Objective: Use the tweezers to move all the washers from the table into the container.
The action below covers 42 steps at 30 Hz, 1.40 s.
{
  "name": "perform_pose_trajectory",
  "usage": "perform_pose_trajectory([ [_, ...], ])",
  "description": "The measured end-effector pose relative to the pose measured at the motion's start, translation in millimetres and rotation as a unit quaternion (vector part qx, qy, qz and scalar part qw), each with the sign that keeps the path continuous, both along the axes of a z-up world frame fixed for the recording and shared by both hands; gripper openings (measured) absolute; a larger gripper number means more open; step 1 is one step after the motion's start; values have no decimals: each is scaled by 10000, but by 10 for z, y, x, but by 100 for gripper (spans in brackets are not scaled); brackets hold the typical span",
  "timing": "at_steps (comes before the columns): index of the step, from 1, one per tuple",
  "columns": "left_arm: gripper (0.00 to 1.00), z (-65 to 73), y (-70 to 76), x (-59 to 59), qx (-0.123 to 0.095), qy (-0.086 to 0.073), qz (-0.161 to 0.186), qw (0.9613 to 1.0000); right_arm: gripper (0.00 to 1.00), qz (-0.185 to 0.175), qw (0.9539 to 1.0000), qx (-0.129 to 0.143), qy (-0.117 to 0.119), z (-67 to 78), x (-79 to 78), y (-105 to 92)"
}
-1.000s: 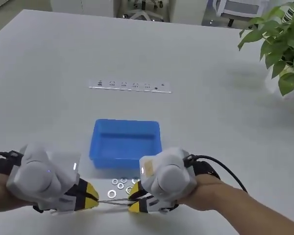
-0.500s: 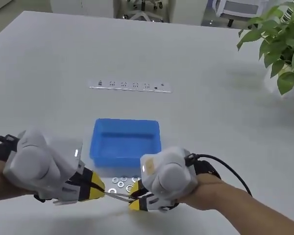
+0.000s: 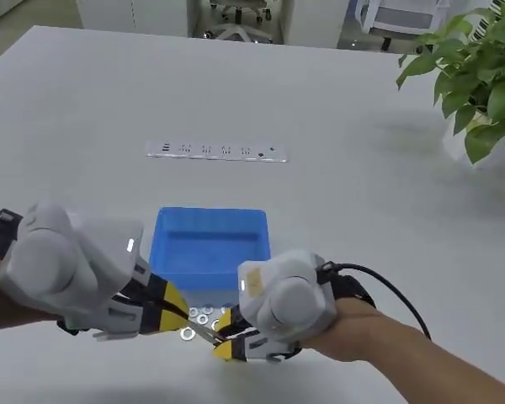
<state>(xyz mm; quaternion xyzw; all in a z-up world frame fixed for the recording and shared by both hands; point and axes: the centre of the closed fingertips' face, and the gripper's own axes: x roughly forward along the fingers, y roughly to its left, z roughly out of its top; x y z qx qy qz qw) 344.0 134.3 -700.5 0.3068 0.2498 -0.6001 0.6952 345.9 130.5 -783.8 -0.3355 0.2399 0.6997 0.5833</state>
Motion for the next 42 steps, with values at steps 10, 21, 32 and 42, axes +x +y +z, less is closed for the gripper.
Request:
perform_pose_trajectory([
  [10,5,131,-114,-22,-160,-70,-97,9998,12,-108,9995,244,144,73,-58,92],
  [21,6,124,-239,-56,-355,45,-156,9992,12,-95,9993,327,181,53,-121,93],
  [32,6,105,-315,-97,-628,202,-157,9977,11,-93,9991,363,220,37,-149,57],
  [42,6,18,-301,-122,-585,296,-191,9977,11,-88,9991,369,212,40,-161,58],
])
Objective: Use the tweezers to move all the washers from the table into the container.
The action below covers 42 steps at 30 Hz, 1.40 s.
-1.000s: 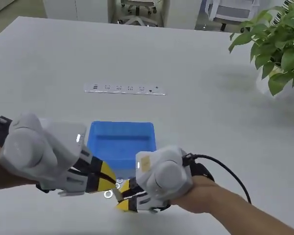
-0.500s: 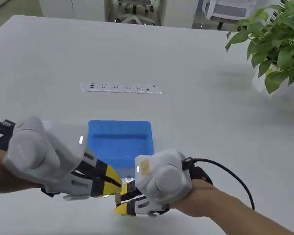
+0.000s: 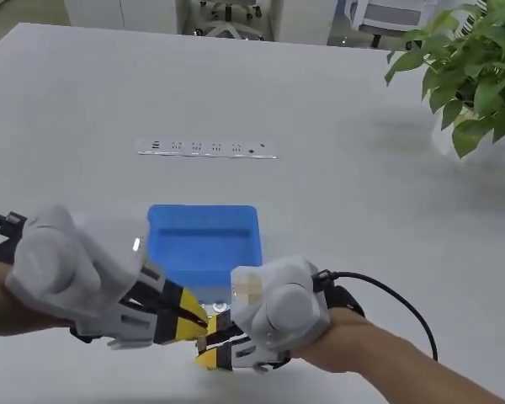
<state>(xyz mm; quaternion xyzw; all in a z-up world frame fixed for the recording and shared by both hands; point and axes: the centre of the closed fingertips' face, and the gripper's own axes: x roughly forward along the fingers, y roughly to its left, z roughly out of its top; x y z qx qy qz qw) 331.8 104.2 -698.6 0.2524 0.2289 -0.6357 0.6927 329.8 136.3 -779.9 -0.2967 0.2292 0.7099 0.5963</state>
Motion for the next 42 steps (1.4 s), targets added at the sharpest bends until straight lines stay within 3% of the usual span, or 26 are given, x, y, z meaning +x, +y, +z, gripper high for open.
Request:
perform_pose_trajectory([
  [22,5,90,-4,34,-32,-97,0,9999,16,-94,9999,29,-19,29,45,-28],
  [42,5,117,-5,191,-15,-166,54,9998,29,-763,9971,39,-35,78,306,-266],
])
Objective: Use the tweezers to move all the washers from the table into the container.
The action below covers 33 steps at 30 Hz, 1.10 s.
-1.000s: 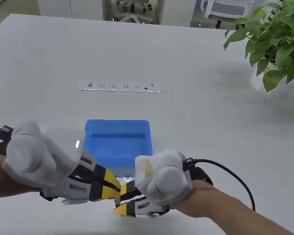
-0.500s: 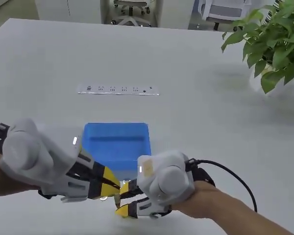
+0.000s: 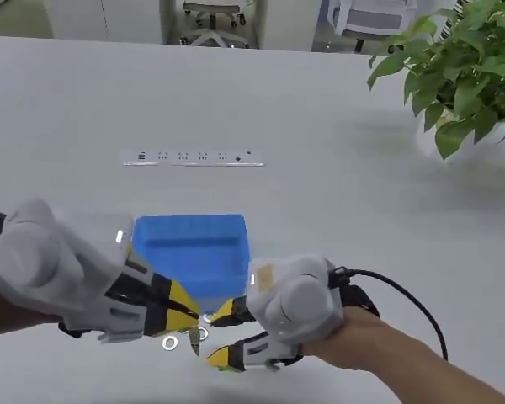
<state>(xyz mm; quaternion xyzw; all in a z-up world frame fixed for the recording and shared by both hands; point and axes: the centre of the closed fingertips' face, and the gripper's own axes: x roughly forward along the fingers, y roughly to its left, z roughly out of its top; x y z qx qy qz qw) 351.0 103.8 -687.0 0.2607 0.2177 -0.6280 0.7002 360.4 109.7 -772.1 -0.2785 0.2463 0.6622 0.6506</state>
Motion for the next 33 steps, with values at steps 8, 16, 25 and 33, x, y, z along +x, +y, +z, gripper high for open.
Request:
perform_pose_trajectory([
  [8,5,23,12,80,-11,-60,0,10000,35,-302,9995,22,-10,9,78,-142],
  [16,5,7,30,123,12,-73,25,10000,43,-621,9981,44,-2,10,157,-288],
  [25,5,-29,-2,160,15,-75,49,10000,56,-930,9956,84,-21,2,215,-419],
  [33,5,-103,-14,170,105,-68,30,9999,59,-1043,9945,67,3,-27,209,-501],
])
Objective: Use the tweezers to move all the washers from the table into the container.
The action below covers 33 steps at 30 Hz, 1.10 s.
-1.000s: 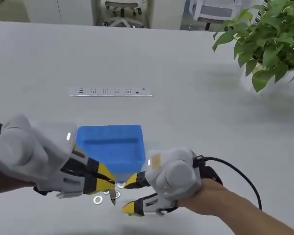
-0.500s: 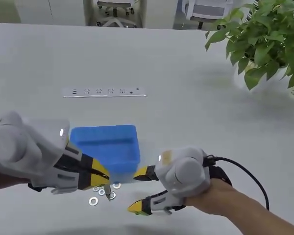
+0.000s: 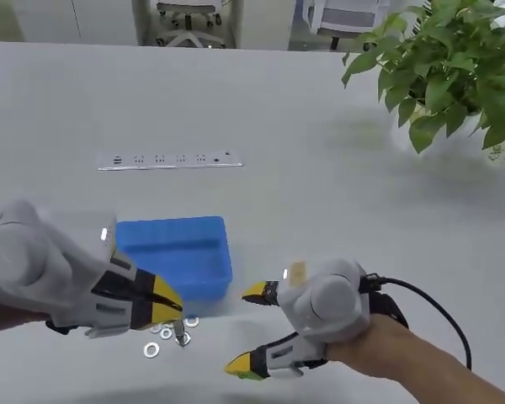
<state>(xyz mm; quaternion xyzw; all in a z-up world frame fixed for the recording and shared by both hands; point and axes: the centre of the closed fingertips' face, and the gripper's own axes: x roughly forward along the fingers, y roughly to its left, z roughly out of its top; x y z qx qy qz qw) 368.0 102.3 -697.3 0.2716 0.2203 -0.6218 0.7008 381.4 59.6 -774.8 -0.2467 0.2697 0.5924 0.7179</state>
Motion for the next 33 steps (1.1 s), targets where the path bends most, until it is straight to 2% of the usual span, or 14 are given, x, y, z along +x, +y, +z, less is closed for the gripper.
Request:
perform_pose_trajectory([
  [15,5,-2,9,34,-106,97,70,9999,59,-3,9999,121,16,6,-16,37],
  [21,5,1,10,30,-107,119,60,9999,53,182,9995,268,-17,39,-41,165],
  [33,5,-5,34,67,-126,217,179,9995,42,630,9973,375,-97,62,-90,394],
])
